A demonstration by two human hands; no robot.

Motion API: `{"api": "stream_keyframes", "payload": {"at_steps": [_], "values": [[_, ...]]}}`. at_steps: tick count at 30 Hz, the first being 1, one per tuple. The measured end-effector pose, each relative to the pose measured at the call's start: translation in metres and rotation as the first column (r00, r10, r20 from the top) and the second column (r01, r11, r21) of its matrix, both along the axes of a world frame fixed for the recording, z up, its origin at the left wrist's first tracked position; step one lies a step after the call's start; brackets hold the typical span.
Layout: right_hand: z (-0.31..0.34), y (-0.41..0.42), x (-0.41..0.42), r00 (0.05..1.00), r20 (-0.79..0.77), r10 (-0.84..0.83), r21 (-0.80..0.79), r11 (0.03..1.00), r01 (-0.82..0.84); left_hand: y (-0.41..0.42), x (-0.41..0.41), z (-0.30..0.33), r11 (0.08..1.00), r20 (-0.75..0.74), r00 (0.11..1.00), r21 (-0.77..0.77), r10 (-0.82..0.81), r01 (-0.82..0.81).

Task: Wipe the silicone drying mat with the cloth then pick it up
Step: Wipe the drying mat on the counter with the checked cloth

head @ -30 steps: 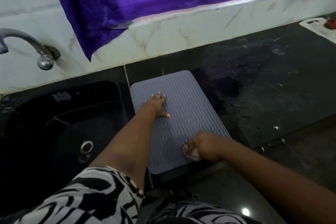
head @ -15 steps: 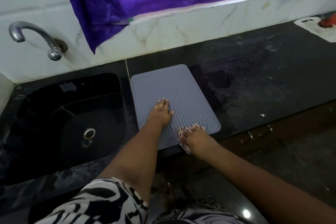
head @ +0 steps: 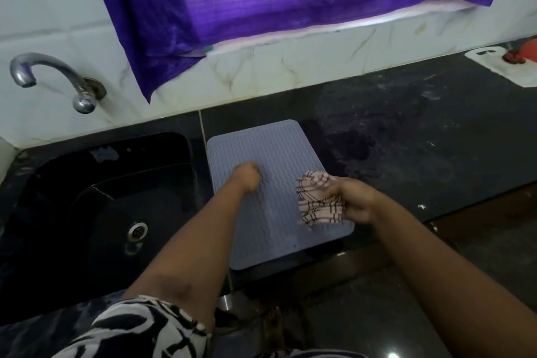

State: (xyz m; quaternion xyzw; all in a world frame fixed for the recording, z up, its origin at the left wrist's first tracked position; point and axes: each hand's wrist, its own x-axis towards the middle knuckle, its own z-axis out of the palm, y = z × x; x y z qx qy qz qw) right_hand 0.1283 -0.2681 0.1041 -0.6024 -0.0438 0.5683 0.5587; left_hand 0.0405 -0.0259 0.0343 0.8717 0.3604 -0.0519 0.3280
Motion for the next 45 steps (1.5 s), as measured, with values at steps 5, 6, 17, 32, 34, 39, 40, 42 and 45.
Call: {"api": "stream_keyframes", "payload": {"at_steps": [5, 6, 17, 32, 34, 39, 40, 42, 45], "values": [[-0.008, 0.063, 0.041, 0.978, -0.208, -0.025, 0.078, 0.996, 0.042, 0.035, 0.019, -0.006, 0.999, 0.024, 0.999, -0.01, 0.031, -0.031], [-0.005, 0.082, 0.05, 0.995, -0.099, -0.022, 0.017, 1.0, 0.024, 0.041, 0.024, -0.006, 0.999, 0.032, 0.999, -0.033, -0.008, 0.009], [-0.054, 0.279, 0.101, -0.047, 0.673, 0.738, -0.731, 0.655, -0.192, 0.115, 0.077, -0.038, 0.928, -0.374, 0.878, 0.102, -0.299, 0.36], [-0.01, 0.185, 0.047, -0.043, 0.385, 0.922, -0.876, 0.35, -0.333, 0.116, 0.084, -0.019, 0.924, -0.454, 0.828, 0.027, -0.328, 0.381], [0.011, 0.204, 0.062, 0.039, 0.435, 0.9, -0.846, 0.423, -0.324, 0.118, 0.085, -0.017, 0.91, -0.498, 0.792, 0.014, -0.354, 0.415], [-0.007, 0.287, 0.1, 0.053, 0.571, 0.819, -0.804, 0.571, -0.169, 0.117, 0.088, -0.015, 0.899, -0.55, 0.753, 0.009, -0.361, 0.438], [-0.024, 0.294, 0.096, 0.053, 0.506, 0.861, -0.847, 0.507, -0.157, 0.116, 0.087, -0.015, 0.901, -0.548, 0.756, 0.008, -0.359, 0.434], [-0.055, 0.291, 0.082, -0.004, 0.439, 0.899, -0.896, 0.437, -0.084, 0.117, 0.087, -0.013, 0.902, -0.549, 0.756, 0.01, -0.357, 0.433], [-0.075, 0.264, 0.065, -0.078, 0.447, 0.891, -0.894, 0.442, -0.079, 0.119, 0.089, -0.016, 0.903, -0.543, 0.763, 0.021, -0.35, 0.43]]}}
